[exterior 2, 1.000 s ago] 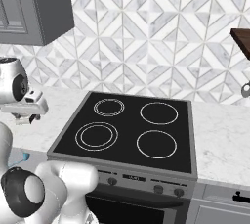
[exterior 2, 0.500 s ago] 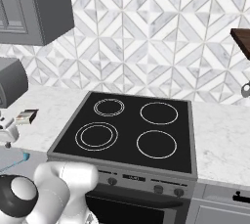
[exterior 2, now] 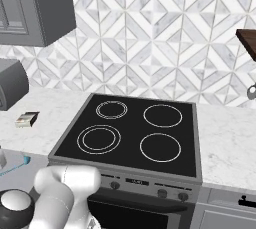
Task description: Pick the ladle from the drawer and place it on the counter.
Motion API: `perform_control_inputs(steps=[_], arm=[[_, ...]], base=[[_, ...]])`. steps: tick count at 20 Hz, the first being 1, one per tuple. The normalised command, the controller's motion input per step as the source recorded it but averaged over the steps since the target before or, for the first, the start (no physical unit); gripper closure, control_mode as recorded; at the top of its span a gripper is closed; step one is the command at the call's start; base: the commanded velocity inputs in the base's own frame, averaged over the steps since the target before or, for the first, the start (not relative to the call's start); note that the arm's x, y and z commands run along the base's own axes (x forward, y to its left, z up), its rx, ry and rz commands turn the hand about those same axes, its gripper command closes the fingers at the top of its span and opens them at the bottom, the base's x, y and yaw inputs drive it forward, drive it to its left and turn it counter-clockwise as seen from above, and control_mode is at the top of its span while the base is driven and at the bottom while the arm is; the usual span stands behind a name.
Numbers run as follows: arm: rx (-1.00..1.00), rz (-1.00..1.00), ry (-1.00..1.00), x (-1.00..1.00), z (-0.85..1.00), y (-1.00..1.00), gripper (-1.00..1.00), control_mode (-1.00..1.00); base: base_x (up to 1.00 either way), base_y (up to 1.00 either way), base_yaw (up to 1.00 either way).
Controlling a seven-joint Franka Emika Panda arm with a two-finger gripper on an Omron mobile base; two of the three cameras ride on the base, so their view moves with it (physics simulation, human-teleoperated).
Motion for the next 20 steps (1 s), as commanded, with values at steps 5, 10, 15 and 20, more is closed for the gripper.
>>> perform_control_inputs(steps=[5,10,15,20], arm=[[0.0,0.0,0.06,-0.09,-0.1,0.32,-1.0,-1.0],[0.0,0.0,0.04,0.0,-0.19,0.07,-1.0,-1.0],[0.0,0.02,0.03,-0.09,-0.57,0.0,-1.0,-1.0],[0.0,0.0,0.0,0.0,-0.14,0.0,-1.0,-1.0]], base=[[0.0,0.0,0.0],[0.0,0.0,0.0],[0.0,0.0,0.0],[0.0,0.0,0.0]])
